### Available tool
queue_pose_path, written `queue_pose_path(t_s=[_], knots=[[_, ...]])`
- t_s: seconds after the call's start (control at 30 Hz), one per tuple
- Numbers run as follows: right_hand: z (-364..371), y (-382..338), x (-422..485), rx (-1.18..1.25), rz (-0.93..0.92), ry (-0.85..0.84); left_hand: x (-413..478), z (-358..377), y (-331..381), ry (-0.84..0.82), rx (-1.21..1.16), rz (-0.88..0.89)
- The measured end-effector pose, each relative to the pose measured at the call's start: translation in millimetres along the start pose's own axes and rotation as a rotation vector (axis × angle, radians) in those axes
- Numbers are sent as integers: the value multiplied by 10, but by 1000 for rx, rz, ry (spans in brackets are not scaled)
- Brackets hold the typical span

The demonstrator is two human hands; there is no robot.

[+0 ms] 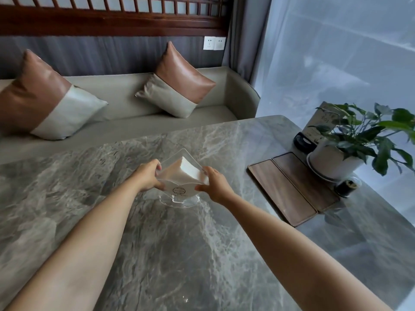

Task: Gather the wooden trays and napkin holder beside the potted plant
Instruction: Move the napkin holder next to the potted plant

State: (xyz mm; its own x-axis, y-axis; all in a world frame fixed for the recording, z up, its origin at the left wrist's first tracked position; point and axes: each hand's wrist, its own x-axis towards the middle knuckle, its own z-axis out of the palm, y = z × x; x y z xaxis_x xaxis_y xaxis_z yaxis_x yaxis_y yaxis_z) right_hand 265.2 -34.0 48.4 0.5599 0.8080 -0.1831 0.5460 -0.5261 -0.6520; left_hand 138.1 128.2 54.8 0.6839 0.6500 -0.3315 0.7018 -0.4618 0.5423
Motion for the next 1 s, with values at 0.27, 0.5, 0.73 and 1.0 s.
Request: queue_pose_path(t_s=[0.27,0.5,0.73,1.0], knots=[[-904,541,-501,25,13,109,-171,208,1113,-28,69,149],[-1817,1608,-1232,-11,108,227,-245,1008,2528,-214,168,330],[-2516,2795,-1891,9,286,350,-221,2104,3798,-280,291,517],[-3024,3848,-2219,112,473,466,-123,3133,4887,-390,290,535]])
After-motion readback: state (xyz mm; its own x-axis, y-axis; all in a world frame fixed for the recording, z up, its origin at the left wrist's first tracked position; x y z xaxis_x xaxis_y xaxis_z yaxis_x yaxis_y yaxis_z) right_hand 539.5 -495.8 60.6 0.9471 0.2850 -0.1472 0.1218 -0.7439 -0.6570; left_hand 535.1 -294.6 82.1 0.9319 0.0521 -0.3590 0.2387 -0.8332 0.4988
